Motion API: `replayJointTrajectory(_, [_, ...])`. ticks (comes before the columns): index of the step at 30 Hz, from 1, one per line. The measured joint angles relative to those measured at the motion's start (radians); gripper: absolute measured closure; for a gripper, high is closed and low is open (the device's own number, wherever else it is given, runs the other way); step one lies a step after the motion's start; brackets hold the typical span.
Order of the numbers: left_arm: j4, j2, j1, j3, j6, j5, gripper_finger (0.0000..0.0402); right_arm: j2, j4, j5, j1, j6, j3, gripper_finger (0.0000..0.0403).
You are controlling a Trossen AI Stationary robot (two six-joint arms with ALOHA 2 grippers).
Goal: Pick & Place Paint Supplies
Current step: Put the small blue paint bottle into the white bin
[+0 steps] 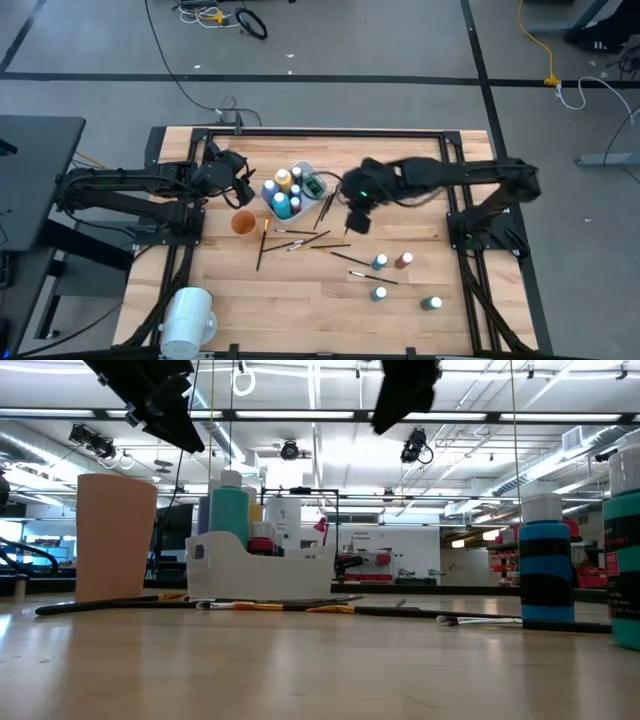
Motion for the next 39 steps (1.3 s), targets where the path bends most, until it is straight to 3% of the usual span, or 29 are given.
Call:
replayJointTrajectory(9, [-0.009, 0.0, 0.0, 0.0, -0.002, 0.0, 0.0205, -0.251, 0.264, -0.115, 0.121, -0.013, -0.39, 0.0294])
replayJointTrajectory(12, [-0.009, 0.0, 0.0, 0.0, -0.019, 0.0, 0.0205, -0.308, 0.335, -0.136, 0.16, -0.097, -0.501, 0.0294])
replayJointTrajectory(17, [-0.009, 0.0, 0.0, 0.0, -0.049, 0.001, 0.0205, -0.353, 0.476, -0.206, 0.218, -0.239, -0.655, 0.0294])
replayJointTrajectory(22, [-0.008, 0.0, 0.0, 0.0, -0.101, 0.0, 0.0205, -0.345, 0.757, -0.258, 0.233, -0.191, -0.779, 0.0294])
replayJointTrajectory(29, [-0.009, 0.0, 0.0, 0.0, -0.165, 0.0, 0.0205, -0.345, 0.969, -0.204, 0.229, -0.207, -0.826, 0.0286])
replayJointTrajectory(35, [-0.009, 0.0, 0.0, 0.0, -0.205, -0.004, 0.0205, -0.345, 0.862, -0.164, 0.228, -0.224, -0.826, 0.0262])
replayJointTrajectory(39, [-0.009, 0.0, 0.0, 0.0, -0.214, -0.004, 0.0205, -0.345, 0.807, -0.198, 0.228, -0.21, -0.826, 0.0236])
